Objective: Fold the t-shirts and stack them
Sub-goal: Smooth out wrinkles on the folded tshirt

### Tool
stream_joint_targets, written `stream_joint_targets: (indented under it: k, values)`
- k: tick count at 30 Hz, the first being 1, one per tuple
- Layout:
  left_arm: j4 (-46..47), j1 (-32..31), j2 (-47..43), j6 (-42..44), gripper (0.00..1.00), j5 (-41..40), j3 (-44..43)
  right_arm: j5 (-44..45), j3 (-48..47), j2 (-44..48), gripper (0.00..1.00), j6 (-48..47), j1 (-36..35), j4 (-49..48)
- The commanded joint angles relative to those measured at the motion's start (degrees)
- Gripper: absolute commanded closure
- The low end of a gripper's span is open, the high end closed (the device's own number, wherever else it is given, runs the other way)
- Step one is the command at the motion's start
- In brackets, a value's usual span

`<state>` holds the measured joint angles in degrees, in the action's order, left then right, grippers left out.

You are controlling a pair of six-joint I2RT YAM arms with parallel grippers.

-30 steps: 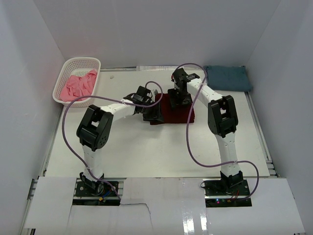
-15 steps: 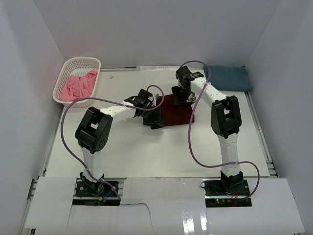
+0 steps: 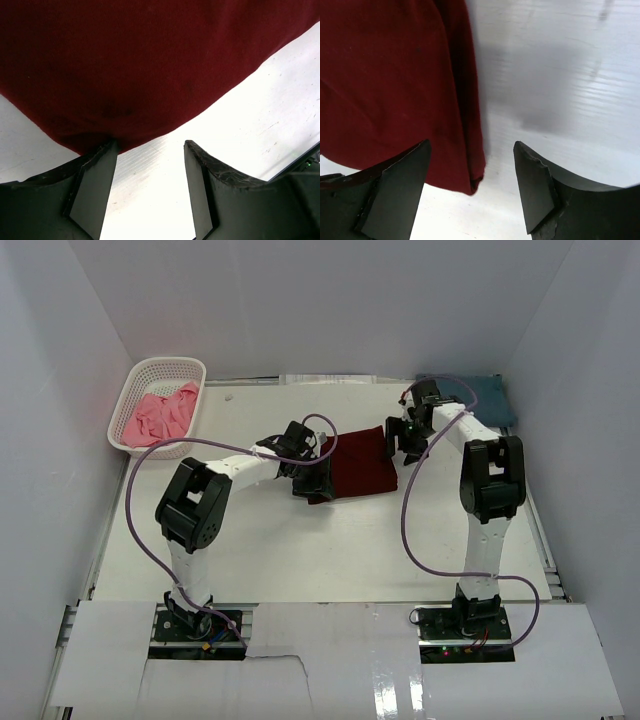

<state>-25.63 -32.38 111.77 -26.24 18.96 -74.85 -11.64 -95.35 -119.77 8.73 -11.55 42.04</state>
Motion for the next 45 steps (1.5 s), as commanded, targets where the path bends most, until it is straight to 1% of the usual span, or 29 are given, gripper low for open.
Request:
stream_joint_targets:
  k: [1, 3, 8, 11, 13, 14, 20, 25, 28, 29, 30, 31, 33, 34, 37, 39, 42, 43, 45]
  values:
    - [-6.2, 0.2, 1.3, 1.8, 0.32, -4.4, 0.7, -9.5, 1.4, -1.7, 0.27, -0.7, -0.2, -4.7]
    - [-6.2, 0.3, 1.0, 1.9, 0.32, -4.5, 0.9, -11.3, 2.1, -2.3, 0.27, -0.6, -0.2, -5.7]
    - [-6.2, 0.4, 1.3, 2.0, 0.32, -4.4, 1.2, -11.3, 2.9, -2.7, 0.27, -0.7, -0.2, -6.3]
    - [-6.2, 0.5, 1.4, 2.0, 0.32, -4.3, 1.1, -11.7, 3.4, -2.8, 0.3, -0.8, -0.2, -6.8]
    - [-6.2, 0.5, 1.4, 2.0, 0.32, -4.2, 0.8, -12.2, 3.4, -3.3, 0.39, -1.1, -0.2, -6.7]
    - [-6.2, 0.5, 1.4, 2.0, 0.32, -4.3, 0.8, -12.6, 3.5, -3.5, 0.46, -1.0, -0.2, -6.8]
    - [-6.4, 0.5, 1.4, 2.2, 0.32, -4.3, 0.5, -11.8, 3.9, -4.8, 0.56, -1.1, -0.2, -6.4]
    - [-6.5, 0.5, 1.5, 2.3, 0.32, -4.3, 0.3, -11.8, 3.6, -5.7, 0.53, -1.3, -0.2, -5.7]
    - [-6.6, 0.5, 1.4, 2.3, 0.33, -4.3, 0.1, -11.8, 3.5, -6.0, 0.56, -1.3, -0.3, -5.6]
    - [-6.6, 0.5, 1.4, 2.3, 0.32, -4.3, 0.1, -12.0, 3.2, -6.2, 0.68, -1.3, -0.3, -5.3]
    - [-6.7, 0.5, 1.4, 2.3, 0.33, -4.2, 0.1, -12.1, 3.1, -6.4, 0.75, -1.3, -0.3, -5.1]
    - [-6.7, 0.5, 1.3, 2.3, 0.33, -4.2, 0.1, -12.1, 2.8, -6.6, 0.78, -1.3, -0.3, -5.0]
    - [-6.8, 0.5, 0.5, 2.3, 0.32, -4.0, 0.3, -12.4, 2.5, -6.9, 0.9, -1.4, -0.3, -4.6]
    - [-6.9, 0.5, 0.1, 2.1, 0.33, -3.7, 0.4, -12.6, 2.3, -7.0, 0.92, -1.4, -0.3, -4.7]
    - [-6.8, 0.5, -3.5, 1.1, 0.31, -2.2, 1.4, -12.7, 0.5, -7.2, 0.92, -1.3, -0.3, -4.4]
    - [-6.9, 0.5, -7.8, 0.6, 0.3, -1.1, 1.9, -12.6, -1.2, -7.8, 0.92, -1.1, -0.3, -4.2]
    - [-7.0, 0.5, -12.7, 0.0, 0.29, 1.0, 3.7, -11.6, -7.5, -10.0, 0.92, -1.3, -0.2, -2.3]
    - [-7.8, 0.5, -15.7, -0.1, 0.29, 1.3, 4.4, -11.7, -12.0, -11.7, 0.92, -1.4, -0.2, -0.7]
    - [-8.9, 0.5, -18.4, -0.3, 0.28, 1.2, 5.2, -11.7, -17.0, -14.0, 0.92, -2.2, -0.1, 1.1]
